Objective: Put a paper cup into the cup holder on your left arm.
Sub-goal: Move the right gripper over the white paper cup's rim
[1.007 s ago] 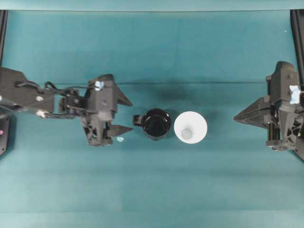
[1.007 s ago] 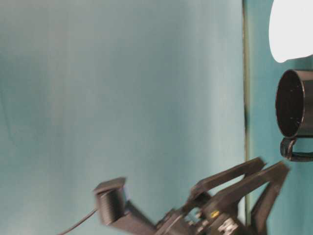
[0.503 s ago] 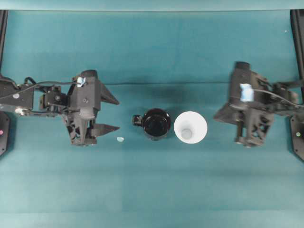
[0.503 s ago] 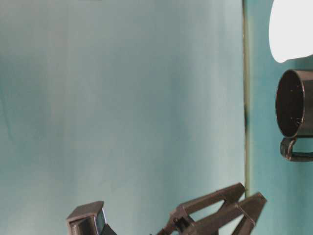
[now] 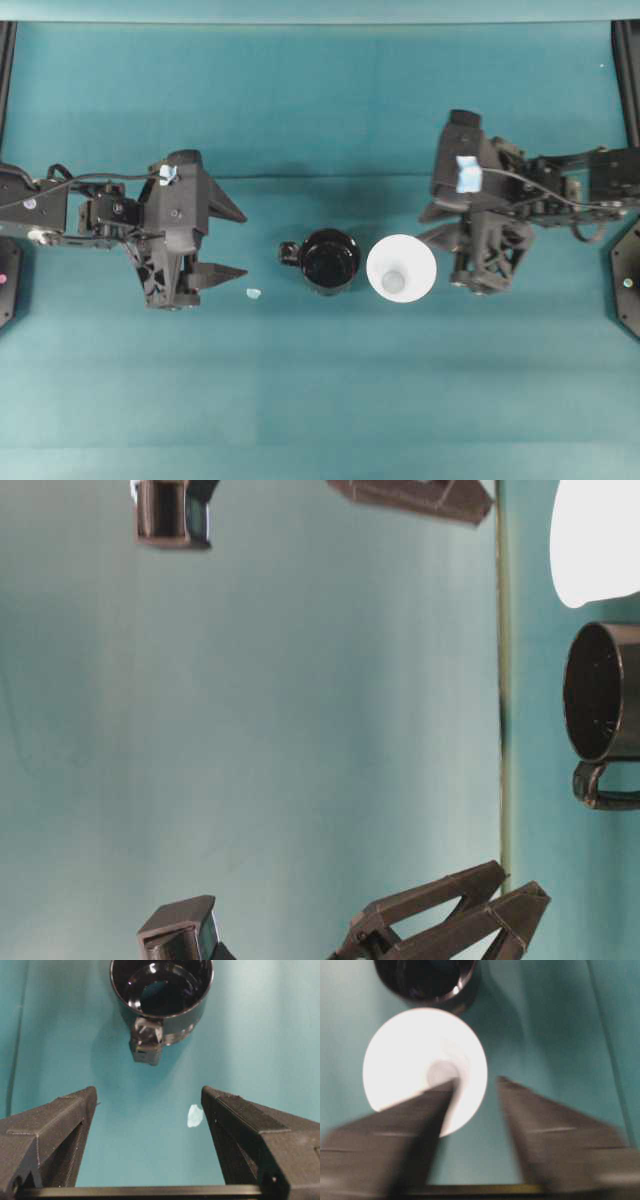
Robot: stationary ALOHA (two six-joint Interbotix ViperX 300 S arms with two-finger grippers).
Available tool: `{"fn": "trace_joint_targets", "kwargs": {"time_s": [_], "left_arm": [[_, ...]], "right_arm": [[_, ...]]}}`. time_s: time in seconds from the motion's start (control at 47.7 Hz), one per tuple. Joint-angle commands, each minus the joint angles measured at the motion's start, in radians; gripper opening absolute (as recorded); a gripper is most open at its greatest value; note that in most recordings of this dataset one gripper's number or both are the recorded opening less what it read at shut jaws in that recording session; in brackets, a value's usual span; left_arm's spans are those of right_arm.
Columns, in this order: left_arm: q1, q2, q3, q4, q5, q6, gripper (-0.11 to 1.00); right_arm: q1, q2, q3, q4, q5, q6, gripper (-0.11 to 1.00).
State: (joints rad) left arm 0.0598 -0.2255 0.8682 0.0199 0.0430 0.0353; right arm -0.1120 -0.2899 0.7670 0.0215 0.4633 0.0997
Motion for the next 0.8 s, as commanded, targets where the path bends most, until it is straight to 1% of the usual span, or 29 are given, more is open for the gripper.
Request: {"fn": "trace_joint_targets", "kwargs": {"time_s": [0.0, 0.063, 0.105, 0.252, 0.461, 0.608, 0.776], "left_arm": [[0.0, -0.011, -0.014, 0.003, -0.009, 0.003, 0.88], [-0.002, -0.011, -0.014, 0.003, -0.009, 0.003, 0.88], [0.0, -0.011, -0.012, 0.003, -0.009, 0.005, 0.88], [-0.002, -0.012, -0.011, 0.003, -0.009, 0.005, 0.88], [0.0, -0.011, -0.011, 0.003, -0.009, 0.005, 0.87], [-0.002, -0.011, -0.011, 0.003, -0.011, 0.003, 0.87], [-0.002, -0.006, -0.011, 0.003, -0.009, 0.0, 0.88]], "right_arm": [[-0.002, 0.003, -0.029, -0.003, 0.0, 0.005, 0.82], [-0.002, 0.009, -0.034, -0.006, 0.005, 0.005, 0.94], [-0.002, 0.012, -0.038, -0.008, 0.009, 0.005, 0.96], [-0.002, 0.029, -0.054, -0.008, 0.037, 0.003, 0.91], [-0.002, 0.094, -0.072, -0.018, 0.101, 0.003, 0.91], [-0.008, 0.146, -0.098, -0.02, 0.101, -0.002, 0.91], [-0.017, 0.189, -0.104, -0.021, 0.101, -0.003, 0.91]]}}
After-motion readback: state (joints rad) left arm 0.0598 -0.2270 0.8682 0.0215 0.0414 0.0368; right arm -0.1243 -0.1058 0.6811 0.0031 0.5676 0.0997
